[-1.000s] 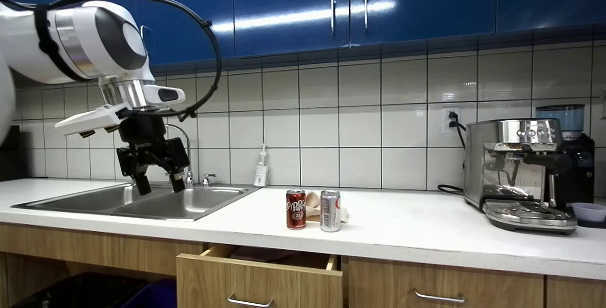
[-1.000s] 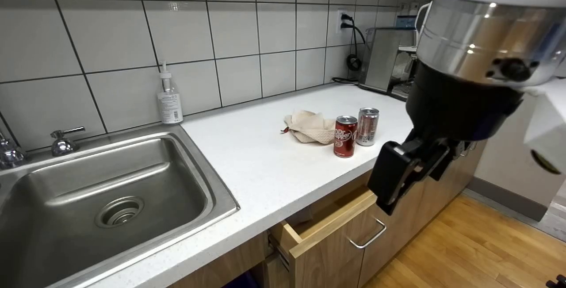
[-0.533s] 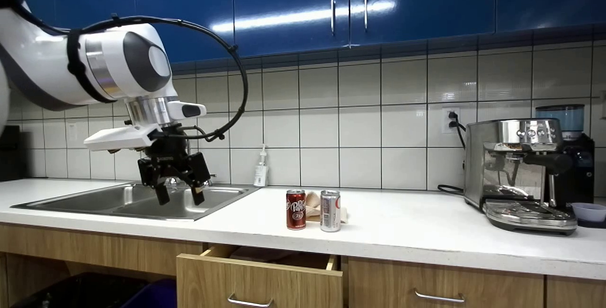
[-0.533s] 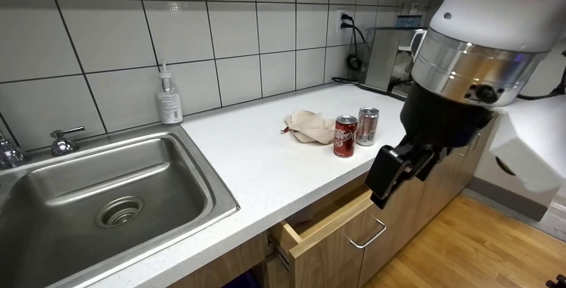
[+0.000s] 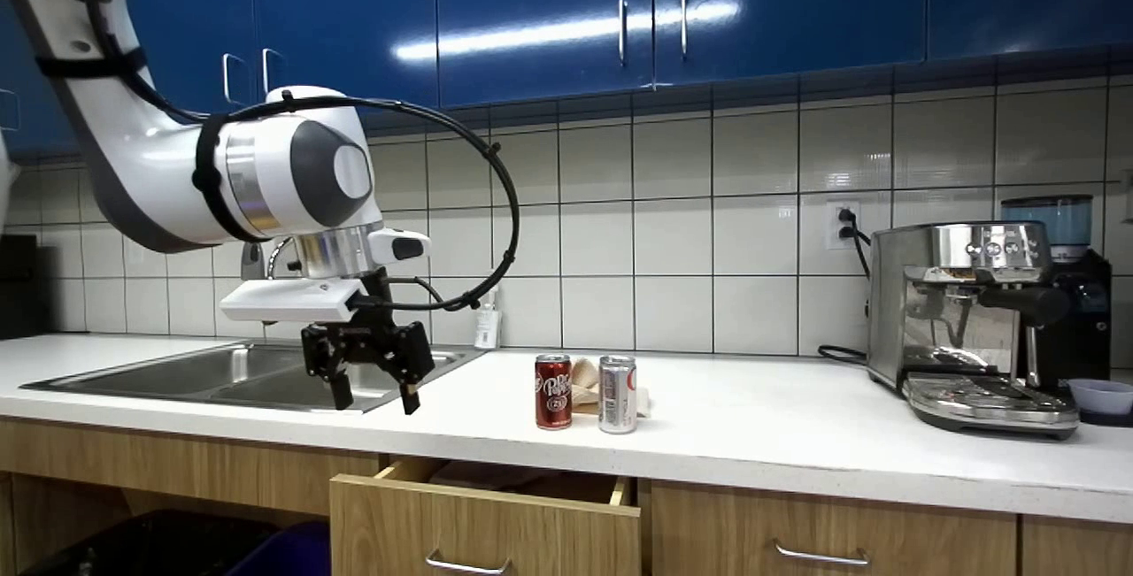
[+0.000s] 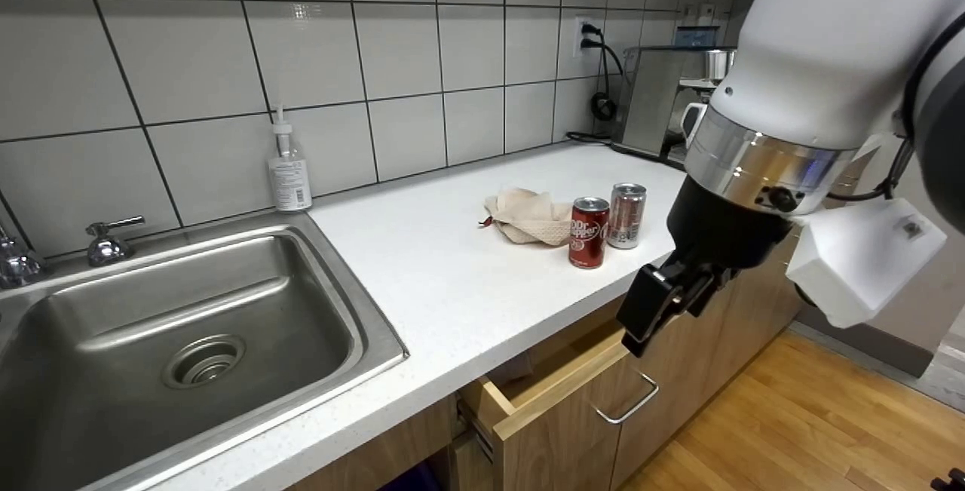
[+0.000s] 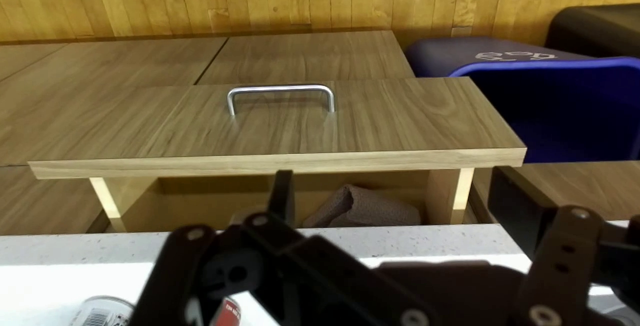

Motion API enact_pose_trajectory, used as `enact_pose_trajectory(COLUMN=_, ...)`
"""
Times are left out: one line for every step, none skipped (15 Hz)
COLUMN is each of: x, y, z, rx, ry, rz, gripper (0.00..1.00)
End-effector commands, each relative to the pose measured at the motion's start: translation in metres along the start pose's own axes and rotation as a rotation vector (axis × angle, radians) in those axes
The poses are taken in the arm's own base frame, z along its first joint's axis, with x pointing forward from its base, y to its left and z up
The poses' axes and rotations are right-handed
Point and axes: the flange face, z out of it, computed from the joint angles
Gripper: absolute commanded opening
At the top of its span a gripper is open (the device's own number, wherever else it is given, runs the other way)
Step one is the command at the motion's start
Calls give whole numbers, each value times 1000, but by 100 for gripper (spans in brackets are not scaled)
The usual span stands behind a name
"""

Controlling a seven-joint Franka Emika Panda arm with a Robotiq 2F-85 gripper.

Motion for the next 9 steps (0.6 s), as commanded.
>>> enact_pose_trajectory(x=20, y=11, z=22, rx=29, ry=4, rz=-37, gripper=100)
enact_pose_trajectory(x=25, y=15, z=28, rx=31, ry=8, rz=-46, gripper=100)
enact_pose_trajectory(x=29, y=17, z=34, rx=36, ry=11, rz=-55, gripper=100)
enact_pose_trajectory(x=34, y=20, z=40, rx=39, ry=14, rz=-61, gripper=100)
enact_pose_trajectory(x=39, y=22, z=46, rx=42, ry=16, rz=-67, gripper=100)
enact_pose_trajectory(x=44, y=24, z=51, rx=45, ry=17, rz=-72, gripper=100)
enact_pose_trajectory(x=49, y=26, z=57, rx=46, ry=17, rz=-78, gripper=100)
enact_pose_trajectory(x=55, y=29, z=62, rx=44, ry=14, rz=-83, gripper=100)
enact_pose_trajectory(x=60, y=30, z=67, rx=42, ry=10, rz=-89, gripper=100)
